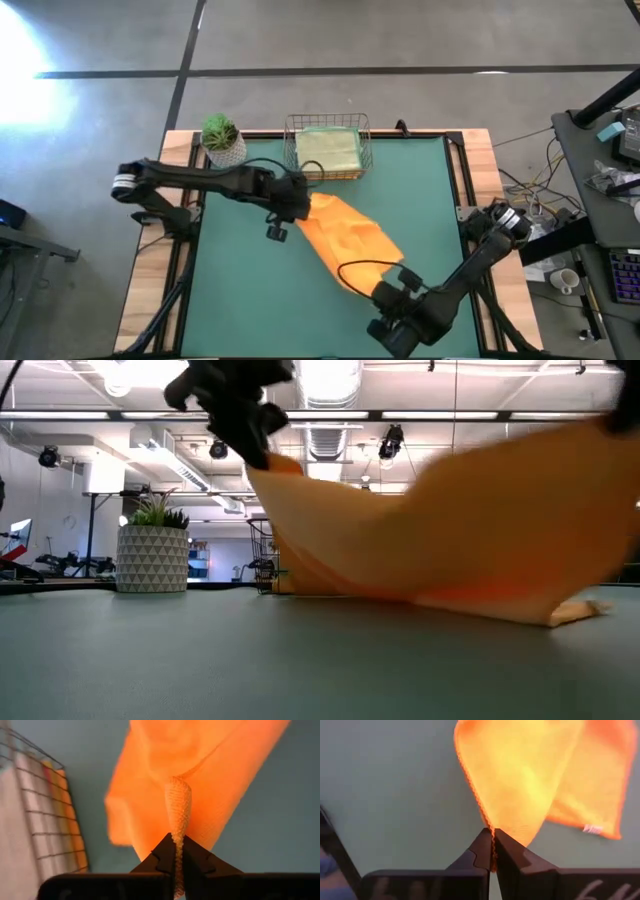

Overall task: Fold microfiber towels
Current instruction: Fold the orange microfiber cloth

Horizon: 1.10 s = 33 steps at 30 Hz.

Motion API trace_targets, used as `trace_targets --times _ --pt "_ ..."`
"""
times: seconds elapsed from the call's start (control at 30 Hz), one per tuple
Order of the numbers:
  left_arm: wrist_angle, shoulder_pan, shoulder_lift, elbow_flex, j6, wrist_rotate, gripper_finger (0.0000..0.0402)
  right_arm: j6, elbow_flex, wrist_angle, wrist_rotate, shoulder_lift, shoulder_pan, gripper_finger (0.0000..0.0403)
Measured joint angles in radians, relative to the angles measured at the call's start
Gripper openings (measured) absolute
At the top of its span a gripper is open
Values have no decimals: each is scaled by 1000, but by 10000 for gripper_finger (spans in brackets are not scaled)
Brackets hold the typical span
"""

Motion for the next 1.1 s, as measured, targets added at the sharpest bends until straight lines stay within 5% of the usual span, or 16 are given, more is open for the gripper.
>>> trace_targets --times 0.2,0.57,0.9,1.1 --pt "-47 0 -154 -1 -3 0 1 -4 168 -174 184 0 -33 8" --pt "-75 0 -410 -2 -150 0 1 -4 377 -468 349 0 -45 8" --pt "-94 0 -527 -5 -350 -2 1 -193 464 -463 574 -34 -122 8" --pt "-104 -1 -547 -8 -369 -30 1 -329 496 -463 587 -49 -189 8"
